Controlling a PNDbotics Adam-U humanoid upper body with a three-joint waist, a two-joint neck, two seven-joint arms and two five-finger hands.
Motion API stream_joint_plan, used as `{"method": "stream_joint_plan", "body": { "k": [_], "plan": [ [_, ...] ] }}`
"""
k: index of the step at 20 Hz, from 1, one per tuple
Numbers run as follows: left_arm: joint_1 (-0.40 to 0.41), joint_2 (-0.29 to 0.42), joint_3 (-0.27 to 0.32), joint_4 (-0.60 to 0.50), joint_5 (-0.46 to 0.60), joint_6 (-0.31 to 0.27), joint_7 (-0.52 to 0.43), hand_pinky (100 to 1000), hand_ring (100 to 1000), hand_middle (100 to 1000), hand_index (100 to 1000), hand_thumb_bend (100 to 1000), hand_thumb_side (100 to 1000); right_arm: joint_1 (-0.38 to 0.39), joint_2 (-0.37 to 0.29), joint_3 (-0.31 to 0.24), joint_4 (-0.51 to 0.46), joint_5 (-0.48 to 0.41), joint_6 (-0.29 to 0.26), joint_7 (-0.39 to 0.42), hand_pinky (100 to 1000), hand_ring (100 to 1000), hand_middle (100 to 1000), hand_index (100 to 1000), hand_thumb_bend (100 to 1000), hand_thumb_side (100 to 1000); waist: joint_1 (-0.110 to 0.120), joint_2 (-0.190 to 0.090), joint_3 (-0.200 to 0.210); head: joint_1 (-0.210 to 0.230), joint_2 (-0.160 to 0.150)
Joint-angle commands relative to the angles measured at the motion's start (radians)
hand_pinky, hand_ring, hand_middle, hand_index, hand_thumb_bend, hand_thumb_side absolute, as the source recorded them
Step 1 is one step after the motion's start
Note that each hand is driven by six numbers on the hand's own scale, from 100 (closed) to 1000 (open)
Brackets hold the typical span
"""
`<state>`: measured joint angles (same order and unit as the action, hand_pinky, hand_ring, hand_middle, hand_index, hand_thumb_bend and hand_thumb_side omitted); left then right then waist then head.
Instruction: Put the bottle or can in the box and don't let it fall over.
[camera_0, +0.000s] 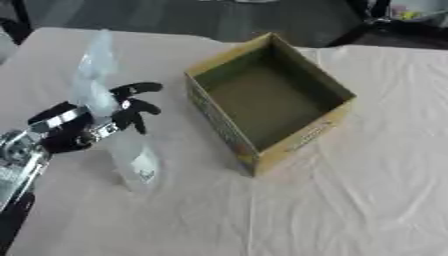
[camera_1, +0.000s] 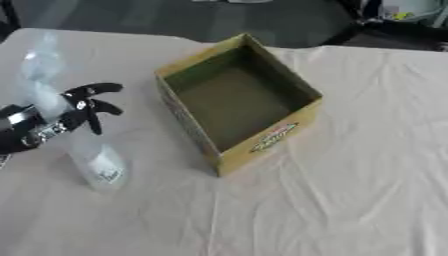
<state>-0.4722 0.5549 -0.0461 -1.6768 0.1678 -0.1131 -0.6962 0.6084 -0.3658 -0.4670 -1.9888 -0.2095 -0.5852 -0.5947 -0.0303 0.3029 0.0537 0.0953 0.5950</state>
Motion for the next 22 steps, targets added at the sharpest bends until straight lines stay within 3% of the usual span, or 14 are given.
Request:
{"method": "stream_joint_plan", "body": {
  "k": [1,14,22],
  "plan": [
    [-0.015,0.013,0.001,-0.009,0.006,0.010,0.000,1000,823,1000,508,100,754,0.007,-0.014,-0.008,-0.011,-0.008,-0.007,-0.007,918,997,1000,915,100,524,0.000,-0.008,0.000,0.001,-0.012],
    [-0.017,0.007,-0.001,-0.003,0.009,0.027,0.012,1000,659,1000,347,100,757,0.002,-0.012,-0.005,-0.011,-0.008,-0.004,-0.002,919,997,1000,918,100,522,0.000,-0.006,0.001,0.000,-0.013],
    [-0.021,0.002,-0.003,-0.002,0.013,0.035,0.014,1000,560,894,254,100,774,-0.002,-0.011,-0.002,-0.011,-0.006,-0.004,0.000,920,997,1000,918,100,523,-0.002,-0.003,0.002,-0.002,-0.013]
  ]
}}
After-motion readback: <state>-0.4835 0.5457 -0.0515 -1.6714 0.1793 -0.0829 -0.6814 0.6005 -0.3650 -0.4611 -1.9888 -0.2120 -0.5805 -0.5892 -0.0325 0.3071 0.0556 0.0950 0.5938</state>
